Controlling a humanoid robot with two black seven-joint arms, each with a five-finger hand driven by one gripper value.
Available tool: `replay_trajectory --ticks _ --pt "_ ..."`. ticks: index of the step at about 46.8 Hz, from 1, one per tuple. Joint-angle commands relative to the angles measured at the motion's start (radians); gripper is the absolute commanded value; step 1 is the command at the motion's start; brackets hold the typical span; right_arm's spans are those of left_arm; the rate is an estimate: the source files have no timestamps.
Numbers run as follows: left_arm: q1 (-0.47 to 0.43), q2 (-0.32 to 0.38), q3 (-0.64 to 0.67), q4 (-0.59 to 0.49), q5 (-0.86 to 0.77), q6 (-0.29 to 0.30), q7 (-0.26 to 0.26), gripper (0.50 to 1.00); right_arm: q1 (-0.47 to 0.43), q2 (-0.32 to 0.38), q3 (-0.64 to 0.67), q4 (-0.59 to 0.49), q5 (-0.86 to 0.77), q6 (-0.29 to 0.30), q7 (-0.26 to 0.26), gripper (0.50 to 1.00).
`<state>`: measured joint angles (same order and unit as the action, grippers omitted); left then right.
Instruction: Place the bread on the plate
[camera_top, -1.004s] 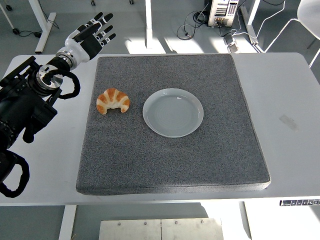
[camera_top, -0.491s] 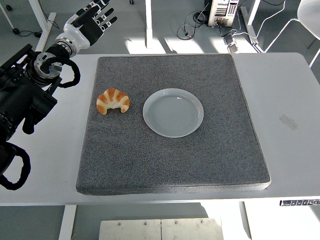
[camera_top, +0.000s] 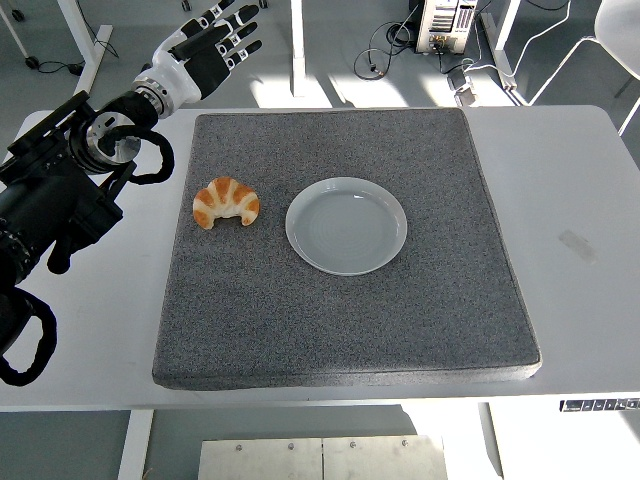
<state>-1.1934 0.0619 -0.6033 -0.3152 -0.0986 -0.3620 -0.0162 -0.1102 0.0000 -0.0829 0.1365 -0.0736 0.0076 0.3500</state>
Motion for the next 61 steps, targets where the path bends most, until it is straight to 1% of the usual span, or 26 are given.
replay_trajectory --ticks 1,4,7,11,14,17,21,23,29,33,37,40,42,45,47,51,55,61 --pt "-0.015 0.030 0.049 -0.031 0.068 0.003 -0.043 0.975 0.000 0.000 0.000 0.000 0.000 0.000 0.000 1.000" --pt "-0.031 0.062 0.083 -0.103 0.160 0.009 -0.082 0.977 0.000 0.000 0.000 0.000 0.000 0.000 0.000 1.000" --pt "-0.034 0.139 0.097 -0.211 0.252 0.025 -0.083 0.977 0.000 0.000 0.000 0.000 0.000 0.000 0.000 1.000" --pt "-0.026 0.263 0.126 -0.392 0.397 0.037 -0.085 0.975 0.000 0.000 0.000 0.000 0.000 0.000 0.000 1.000" --pt "-0.031 0.332 0.152 -0.497 0.502 0.037 -0.082 0.974 0.000 0.000 0.000 0.000 0.000 0.000 0.000 1.000" --pt "-0.037 0.366 0.181 -0.544 0.583 0.051 -0.080 0.965 0.000 0.000 0.000 0.000 0.000 0.000 0.000 1.000" --pt "-0.055 0.381 0.267 -0.579 0.692 0.067 -0.083 0.971 0.000 0.000 0.000 0.000 0.000 0.000 0.000 1.000" --pt "-0.064 0.400 0.287 -0.600 0.721 0.068 -0.088 0.983 0.000 0.000 0.000 0.000 0.000 0.000 0.000 1.000" --pt "-0.069 0.486 0.318 -0.726 0.755 0.066 -0.084 0.981 0.000 0.000 0.000 0.000 0.000 0.000 0.000 1.000" --pt "-0.098 0.507 0.387 -0.734 0.836 0.071 -0.080 0.968 0.000 0.000 0.000 0.000 0.000 0.002 0.000 1.000" --pt "-0.133 0.526 0.439 -0.734 0.895 0.080 -0.071 0.934 0.000 0.000 0.000 0.000 0.000 0.000 0.000 1.000" --pt "-0.135 0.546 0.470 -0.736 0.907 0.106 -0.065 0.927 0.000 0.000 0.000 0.000 0.000 0.000 0.000 1.000" --pt "-0.135 0.556 0.491 -0.745 0.898 0.112 -0.048 0.927 0.000 0.000 0.000 0.000 0.000 0.000 0.000 1.000" --pt "-0.123 0.562 0.508 -0.743 0.895 0.133 -0.027 0.927 0.000 0.000 0.000 0.000 0.000 0.000 0.000 1.000" --pt "-0.112 0.573 0.513 -0.746 0.889 0.147 -0.033 0.931 0.000 0.000 0.000 0.000 0.000 0.000 0.000 1.000" --pt "-0.063 0.593 0.511 -0.746 0.878 0.153 -0.034 0.955 0.000 0.000 0.000 0.000 0.000 0.000 0.000 1.000" --pt "-0.028 0.595 0.496 -0.746 0.866 0.172 -0.041 0.969 0.000 0.000 0.000 0.000 0.000 0.000 0.000 1.000" --pt "0.027 0.575 0.499 -0.743 0.815 0.227 -0.036 0.969 0.000 0.000 0.000 0.000 0.000 0.000 0.000 1.000"
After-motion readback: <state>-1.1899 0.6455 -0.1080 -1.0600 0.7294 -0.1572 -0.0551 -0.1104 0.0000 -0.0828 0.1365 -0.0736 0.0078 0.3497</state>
